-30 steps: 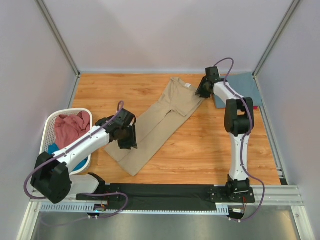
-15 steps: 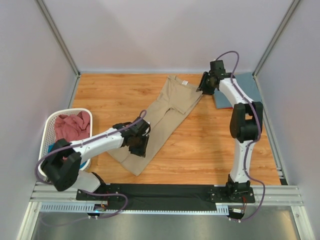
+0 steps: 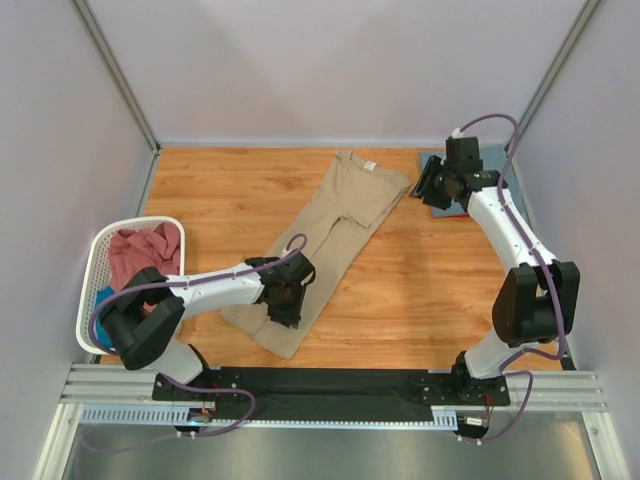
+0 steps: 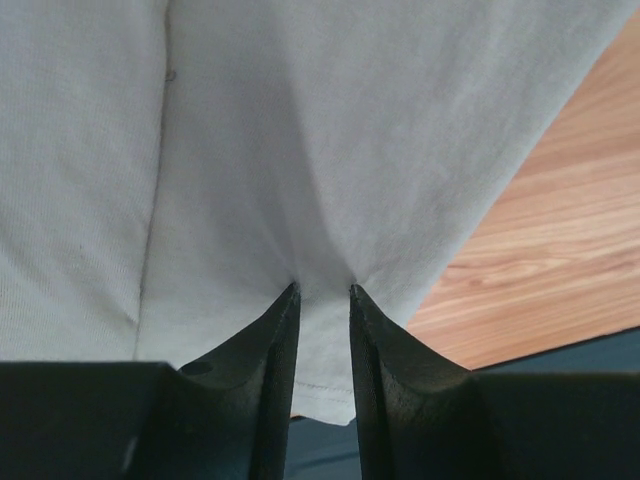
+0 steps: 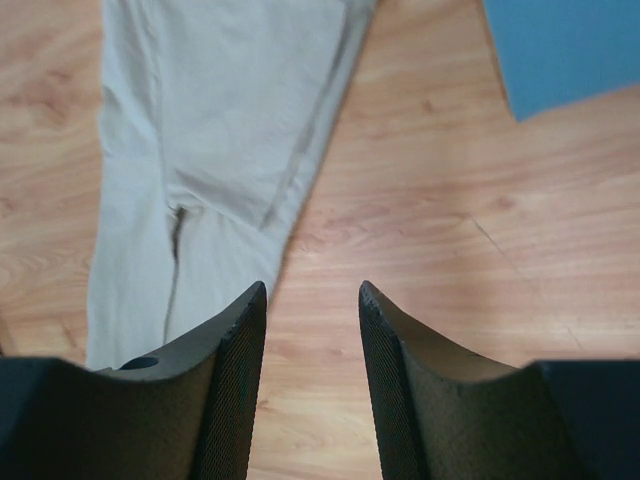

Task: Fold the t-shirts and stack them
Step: Fold the tshirt

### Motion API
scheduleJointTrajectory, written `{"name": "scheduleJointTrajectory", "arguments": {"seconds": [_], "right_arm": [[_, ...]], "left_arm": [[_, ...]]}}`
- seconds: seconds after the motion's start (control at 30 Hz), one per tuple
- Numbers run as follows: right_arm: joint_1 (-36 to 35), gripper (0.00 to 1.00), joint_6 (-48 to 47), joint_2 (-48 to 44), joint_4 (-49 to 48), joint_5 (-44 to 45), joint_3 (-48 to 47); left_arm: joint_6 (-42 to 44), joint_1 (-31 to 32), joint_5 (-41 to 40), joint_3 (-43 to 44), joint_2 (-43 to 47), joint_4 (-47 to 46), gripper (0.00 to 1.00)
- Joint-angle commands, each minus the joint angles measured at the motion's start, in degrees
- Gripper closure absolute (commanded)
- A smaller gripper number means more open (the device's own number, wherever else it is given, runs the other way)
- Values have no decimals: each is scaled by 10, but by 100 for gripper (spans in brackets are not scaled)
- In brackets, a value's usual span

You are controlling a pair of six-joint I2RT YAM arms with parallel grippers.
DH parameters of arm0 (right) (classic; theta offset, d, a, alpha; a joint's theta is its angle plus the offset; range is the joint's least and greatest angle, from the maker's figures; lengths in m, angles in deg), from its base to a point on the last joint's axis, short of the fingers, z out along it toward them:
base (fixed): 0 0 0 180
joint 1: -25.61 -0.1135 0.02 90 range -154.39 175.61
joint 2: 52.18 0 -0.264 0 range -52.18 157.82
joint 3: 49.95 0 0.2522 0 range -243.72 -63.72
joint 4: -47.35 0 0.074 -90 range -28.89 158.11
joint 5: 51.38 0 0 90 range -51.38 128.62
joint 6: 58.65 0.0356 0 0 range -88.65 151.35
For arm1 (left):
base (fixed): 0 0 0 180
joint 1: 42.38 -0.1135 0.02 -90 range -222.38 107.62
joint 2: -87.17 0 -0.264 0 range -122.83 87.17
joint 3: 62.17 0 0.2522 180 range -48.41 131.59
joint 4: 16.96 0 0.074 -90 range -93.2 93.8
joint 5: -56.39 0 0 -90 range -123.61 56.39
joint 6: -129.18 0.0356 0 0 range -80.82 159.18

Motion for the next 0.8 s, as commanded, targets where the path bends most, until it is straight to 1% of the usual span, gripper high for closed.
{"name": "scheduleJointTrajectory", "arguments": {"seconds": [0.0, 0.1, 0.2, 0.27, 0.33, 0.37, 0.4, 0.43, 0.5, 0.53, 0.57, 0.77], "right_arm": [[2, 56, 17, -23, -17, 2, 58], [2, 56, 20, -35, -56, -6, 103], [2, 56, 30, -26, -137, -28, 132], [2, 56, 41, 1, -167, -36, 135], [2, 55, 49, 26, -210, -43, 130], [3, 55, 56, 54, -224, -44, 125], [3, 53, 60, 70, -241, -43, 116], [6, 53, 65, 104, -246, -39, 96], [11, 52, 90, 141, -263, -44, 70], [14, 52, 100, 176, -269, -50, 44], [17, 52, 113, 193, -271, -50, 30], [25, 51, 132, 301, -275, -50, -71]], "left_arm": [[-73, 37, 30, -22, -19, -26, 66], [-113, 55, 36, -14, -21, -13, 65], [-137, 62, 39, -3, -3, 6, 64], [-137, 62, 27, 18, 20, 44, 62], [-123, 62, -9, 44, 32, 79, 60], [-116, 62, -14, 71, 39, 106, 60], [-98, 62, -36, 84, 41, 115, 60], [-87, 62, -36, 105, 38, 117, 59], [-65, 62, -24, 113, 36, 107, 59], [-60, 63, -19, 113, 32, 98, 59], [-58, 63, -6, 110, 30, 84, 59], [-60, 63, 5, 69, -8, 38, 59]]}}
